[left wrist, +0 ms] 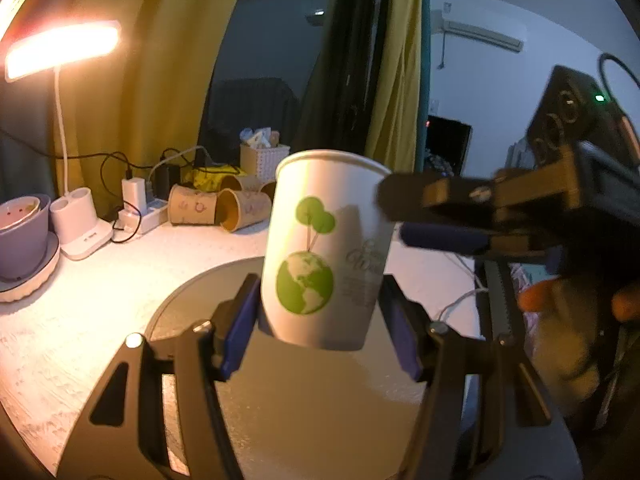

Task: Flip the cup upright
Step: 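Rotate the held cup upright with the left gripper over the grey mat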

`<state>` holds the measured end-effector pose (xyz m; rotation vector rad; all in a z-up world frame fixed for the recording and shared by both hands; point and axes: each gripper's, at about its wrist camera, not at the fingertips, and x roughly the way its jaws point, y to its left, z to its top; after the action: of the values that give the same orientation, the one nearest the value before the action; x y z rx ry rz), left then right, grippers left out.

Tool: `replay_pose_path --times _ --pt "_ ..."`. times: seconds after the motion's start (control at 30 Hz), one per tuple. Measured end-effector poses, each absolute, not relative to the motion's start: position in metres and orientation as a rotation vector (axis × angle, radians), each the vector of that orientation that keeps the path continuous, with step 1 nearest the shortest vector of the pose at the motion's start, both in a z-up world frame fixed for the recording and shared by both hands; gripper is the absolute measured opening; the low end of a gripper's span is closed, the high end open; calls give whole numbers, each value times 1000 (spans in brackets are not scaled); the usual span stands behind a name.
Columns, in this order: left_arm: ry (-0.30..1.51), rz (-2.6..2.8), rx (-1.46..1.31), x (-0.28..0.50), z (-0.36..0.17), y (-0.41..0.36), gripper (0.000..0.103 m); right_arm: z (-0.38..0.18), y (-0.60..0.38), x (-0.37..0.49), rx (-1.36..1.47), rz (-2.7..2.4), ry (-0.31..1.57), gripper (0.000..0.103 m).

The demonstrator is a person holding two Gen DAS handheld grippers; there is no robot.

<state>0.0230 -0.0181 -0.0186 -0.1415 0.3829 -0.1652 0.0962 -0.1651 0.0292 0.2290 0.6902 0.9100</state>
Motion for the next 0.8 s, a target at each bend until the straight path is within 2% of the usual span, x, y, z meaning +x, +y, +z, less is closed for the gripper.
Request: replay_pose_path --times 0.47,0.57,0.8 --pt "389 -214 -84 16 -25 -33 61 10 -159 113 306 980 769 76" --pt "411 -210 -88 17 -28 -32 62 8 -156 113 293 996 776 71" --pt "489 -194 -102 27 -37 -29 65 -1 -149 117 277 983 796 70"
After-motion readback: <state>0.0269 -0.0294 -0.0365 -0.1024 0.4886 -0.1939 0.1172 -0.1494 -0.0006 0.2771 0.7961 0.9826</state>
